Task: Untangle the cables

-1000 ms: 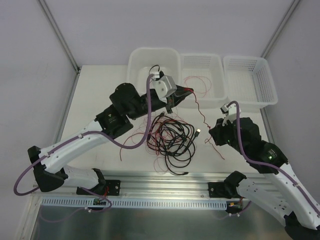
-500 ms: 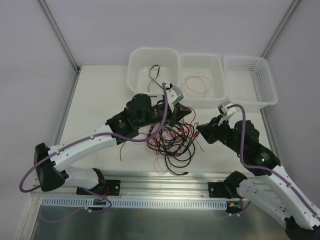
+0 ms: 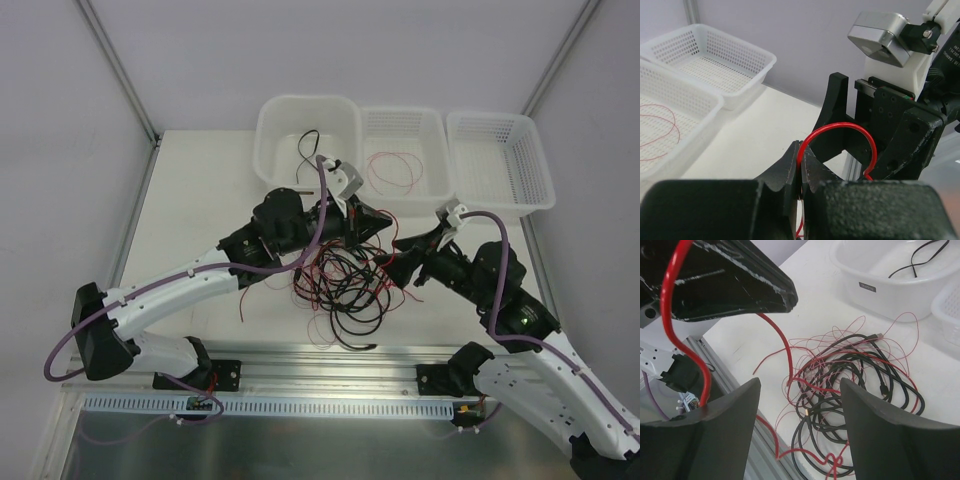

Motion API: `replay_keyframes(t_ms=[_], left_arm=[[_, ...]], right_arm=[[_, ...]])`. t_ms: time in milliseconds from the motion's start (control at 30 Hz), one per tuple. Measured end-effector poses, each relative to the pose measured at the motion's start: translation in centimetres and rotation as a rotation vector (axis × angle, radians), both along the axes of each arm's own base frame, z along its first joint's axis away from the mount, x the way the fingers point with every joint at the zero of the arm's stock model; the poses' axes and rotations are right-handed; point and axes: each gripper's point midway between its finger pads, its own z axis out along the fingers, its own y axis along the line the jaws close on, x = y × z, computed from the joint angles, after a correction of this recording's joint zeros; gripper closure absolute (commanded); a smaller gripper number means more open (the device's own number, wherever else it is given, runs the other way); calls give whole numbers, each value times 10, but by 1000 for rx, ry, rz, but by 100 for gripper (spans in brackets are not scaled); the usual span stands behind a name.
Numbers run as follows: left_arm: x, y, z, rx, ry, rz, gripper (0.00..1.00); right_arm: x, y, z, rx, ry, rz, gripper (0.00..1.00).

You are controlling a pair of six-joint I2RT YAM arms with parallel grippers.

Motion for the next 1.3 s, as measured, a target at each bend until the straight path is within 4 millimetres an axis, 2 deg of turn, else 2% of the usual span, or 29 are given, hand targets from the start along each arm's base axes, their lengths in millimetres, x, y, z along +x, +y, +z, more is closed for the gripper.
replay_keyframes(t_ms=[100,233,333,433,633,900,1100,1133,1300], left_arm=[[1,4,1,-7,-2,17,100],[6,15,-2,8,-8,74,100],[11,20,-3,21,-13,112,100],[15,22,-7,39,-8,134,100],[15,22,-12,56,0,136,100],[19,7,-20,38,92,126,100],[20,-1,-21,-3,163,123,100],[20,-2,-18,-20,168,121,100],[20,-4,-2,-99,184,119,100]], right_arm=[[3,-5,-3,-19,-6,-30,31],[6,-27,-16,-98,-6,-119,30],[4,-44,-19,-145,-17,-172,23],[-2,-49,-12,-150,-38,-164,17],[-11,-31,-9,-142,-33,-50,14],[2,-2,-13,-122,15,19,18],[12,9,-13,-104,25,22,34],[13,10,-11,-99,21,21,44],[19,16,-7,-78,13,21,72]])
